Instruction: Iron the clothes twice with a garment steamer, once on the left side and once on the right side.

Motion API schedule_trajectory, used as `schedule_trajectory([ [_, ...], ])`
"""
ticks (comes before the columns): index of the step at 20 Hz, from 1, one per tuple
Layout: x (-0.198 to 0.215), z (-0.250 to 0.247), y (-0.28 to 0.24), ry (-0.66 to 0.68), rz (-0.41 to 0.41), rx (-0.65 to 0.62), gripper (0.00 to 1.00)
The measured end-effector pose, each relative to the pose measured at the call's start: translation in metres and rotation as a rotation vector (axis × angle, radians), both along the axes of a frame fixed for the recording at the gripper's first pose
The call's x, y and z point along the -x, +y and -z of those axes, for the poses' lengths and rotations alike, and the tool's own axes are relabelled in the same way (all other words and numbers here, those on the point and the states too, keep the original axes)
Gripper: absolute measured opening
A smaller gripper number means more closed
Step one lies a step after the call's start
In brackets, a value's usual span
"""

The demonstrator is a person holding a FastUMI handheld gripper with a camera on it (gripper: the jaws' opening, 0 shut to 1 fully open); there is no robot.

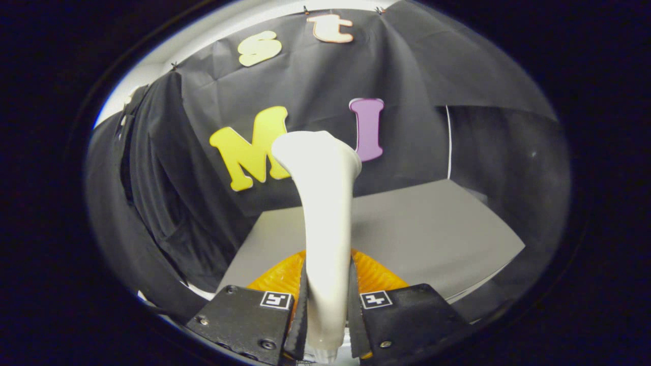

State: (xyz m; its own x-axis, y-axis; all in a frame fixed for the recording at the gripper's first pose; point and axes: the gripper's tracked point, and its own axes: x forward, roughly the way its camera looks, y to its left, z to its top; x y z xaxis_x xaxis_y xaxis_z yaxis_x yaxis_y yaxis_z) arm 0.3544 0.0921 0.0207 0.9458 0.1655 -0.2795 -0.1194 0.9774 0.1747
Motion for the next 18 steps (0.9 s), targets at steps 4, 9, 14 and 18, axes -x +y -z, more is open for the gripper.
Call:
schedule_trajectory([
  [4, 0.021, -0.052, 0.033, -0.129, 0.022, -0.012, 0.36],
  [9, 0.057, -0.115, 0.081, -0.287, 0.04, 0.022, 0.36],
  [14, 0.086, -0.168, 0.136, -0.407, 0.022, 0.011, 0.36],
  [18, 0.111, -0.209, 0.184, -0.508, 0.014, 0.012, 0.36],
])
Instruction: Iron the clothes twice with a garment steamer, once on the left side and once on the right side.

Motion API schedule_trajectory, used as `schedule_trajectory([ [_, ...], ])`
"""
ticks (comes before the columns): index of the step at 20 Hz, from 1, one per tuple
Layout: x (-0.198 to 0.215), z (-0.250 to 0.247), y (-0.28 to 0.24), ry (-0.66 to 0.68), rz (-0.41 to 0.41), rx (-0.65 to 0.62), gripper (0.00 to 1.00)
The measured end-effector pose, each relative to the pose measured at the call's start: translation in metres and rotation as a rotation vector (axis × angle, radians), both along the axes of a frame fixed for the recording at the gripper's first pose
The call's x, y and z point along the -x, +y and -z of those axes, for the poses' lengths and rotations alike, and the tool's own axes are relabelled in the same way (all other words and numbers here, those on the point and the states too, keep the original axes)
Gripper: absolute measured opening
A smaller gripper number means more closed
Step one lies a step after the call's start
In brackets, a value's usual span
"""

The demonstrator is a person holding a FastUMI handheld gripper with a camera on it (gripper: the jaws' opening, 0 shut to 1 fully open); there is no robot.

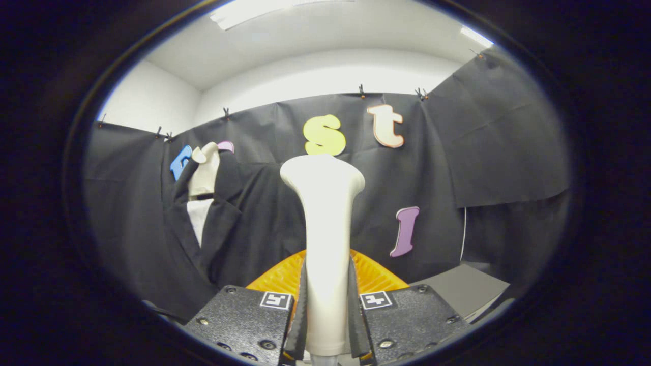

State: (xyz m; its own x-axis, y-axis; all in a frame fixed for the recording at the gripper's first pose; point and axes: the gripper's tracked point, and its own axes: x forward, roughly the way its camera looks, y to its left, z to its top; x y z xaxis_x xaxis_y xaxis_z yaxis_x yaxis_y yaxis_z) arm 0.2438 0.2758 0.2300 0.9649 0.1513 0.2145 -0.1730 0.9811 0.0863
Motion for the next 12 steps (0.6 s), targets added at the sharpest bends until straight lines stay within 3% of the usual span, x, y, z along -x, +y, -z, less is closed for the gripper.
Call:
schedule_trajectory([
  [4, 0.015, -0.022, 0.051, -0.05, -0.03, 0.019, 0.36],
  [12, -0.001, -0.039, 0.121, -0.067, -0.041, 0.07, 0.36],
])
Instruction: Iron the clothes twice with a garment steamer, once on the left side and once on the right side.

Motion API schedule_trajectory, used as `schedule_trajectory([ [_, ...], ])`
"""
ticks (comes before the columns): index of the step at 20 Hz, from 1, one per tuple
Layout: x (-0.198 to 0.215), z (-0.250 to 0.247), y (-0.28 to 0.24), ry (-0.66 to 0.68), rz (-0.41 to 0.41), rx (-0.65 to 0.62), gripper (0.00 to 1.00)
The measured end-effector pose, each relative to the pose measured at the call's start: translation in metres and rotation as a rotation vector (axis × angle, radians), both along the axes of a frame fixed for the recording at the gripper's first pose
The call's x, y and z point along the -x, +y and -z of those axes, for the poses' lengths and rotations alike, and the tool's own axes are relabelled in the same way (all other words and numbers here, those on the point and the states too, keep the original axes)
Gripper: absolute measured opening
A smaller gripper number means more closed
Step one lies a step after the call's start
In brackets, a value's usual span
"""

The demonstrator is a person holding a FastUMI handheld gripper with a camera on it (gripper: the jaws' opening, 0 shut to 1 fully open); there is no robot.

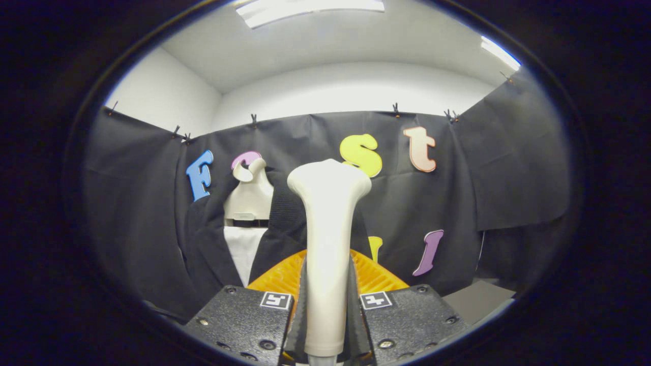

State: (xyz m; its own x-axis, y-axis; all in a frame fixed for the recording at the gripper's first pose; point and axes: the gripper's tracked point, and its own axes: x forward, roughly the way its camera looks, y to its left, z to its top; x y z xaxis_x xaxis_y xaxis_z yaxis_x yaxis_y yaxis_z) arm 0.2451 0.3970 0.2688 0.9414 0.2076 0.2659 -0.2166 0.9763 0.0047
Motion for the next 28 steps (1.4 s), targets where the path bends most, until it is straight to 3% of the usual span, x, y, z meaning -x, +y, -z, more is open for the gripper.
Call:
schedule_trajectory([
  [8, -0.021, 0.023, 0.019, 0.046, 0.009, 0.033, 0.36],
  [28, -0.016, 0.12, 0.003, 0.16, 0.043, 0.104, 0.36],
])
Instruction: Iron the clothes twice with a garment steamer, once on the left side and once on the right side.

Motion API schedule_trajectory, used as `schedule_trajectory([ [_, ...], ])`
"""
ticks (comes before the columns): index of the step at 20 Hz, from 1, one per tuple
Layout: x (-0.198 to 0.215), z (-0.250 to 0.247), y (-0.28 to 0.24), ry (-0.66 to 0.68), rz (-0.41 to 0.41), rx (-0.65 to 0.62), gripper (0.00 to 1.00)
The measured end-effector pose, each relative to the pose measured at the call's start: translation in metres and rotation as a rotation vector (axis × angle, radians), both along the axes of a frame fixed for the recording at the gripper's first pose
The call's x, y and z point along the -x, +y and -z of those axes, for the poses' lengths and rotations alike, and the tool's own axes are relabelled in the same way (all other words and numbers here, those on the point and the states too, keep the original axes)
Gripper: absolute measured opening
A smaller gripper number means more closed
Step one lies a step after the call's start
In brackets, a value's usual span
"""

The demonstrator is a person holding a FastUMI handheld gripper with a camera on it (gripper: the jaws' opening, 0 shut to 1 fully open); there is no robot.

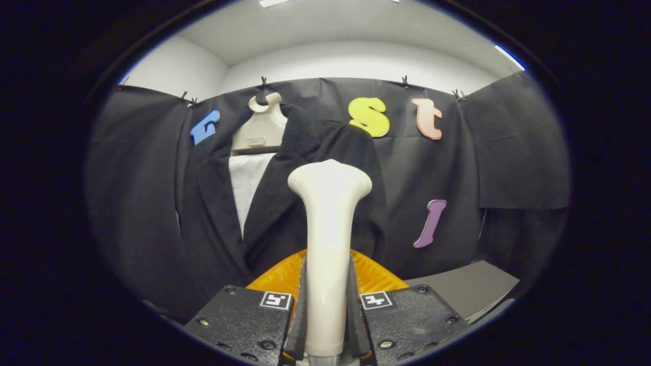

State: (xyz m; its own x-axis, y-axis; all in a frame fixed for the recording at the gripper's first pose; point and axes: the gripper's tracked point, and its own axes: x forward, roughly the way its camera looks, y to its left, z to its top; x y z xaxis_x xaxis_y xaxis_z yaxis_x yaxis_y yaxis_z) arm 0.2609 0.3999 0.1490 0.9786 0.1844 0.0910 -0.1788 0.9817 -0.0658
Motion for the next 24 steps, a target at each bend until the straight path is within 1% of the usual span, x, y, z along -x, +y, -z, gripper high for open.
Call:
schedule_trajectory([
  [15, 0.008, 0.087, -0.02, 0.124, 0.03, 0.088, 0.36],
  [24, 0.014, 0.145, -0.034, 0.227, 0.055, 0.081, 0.36],
])
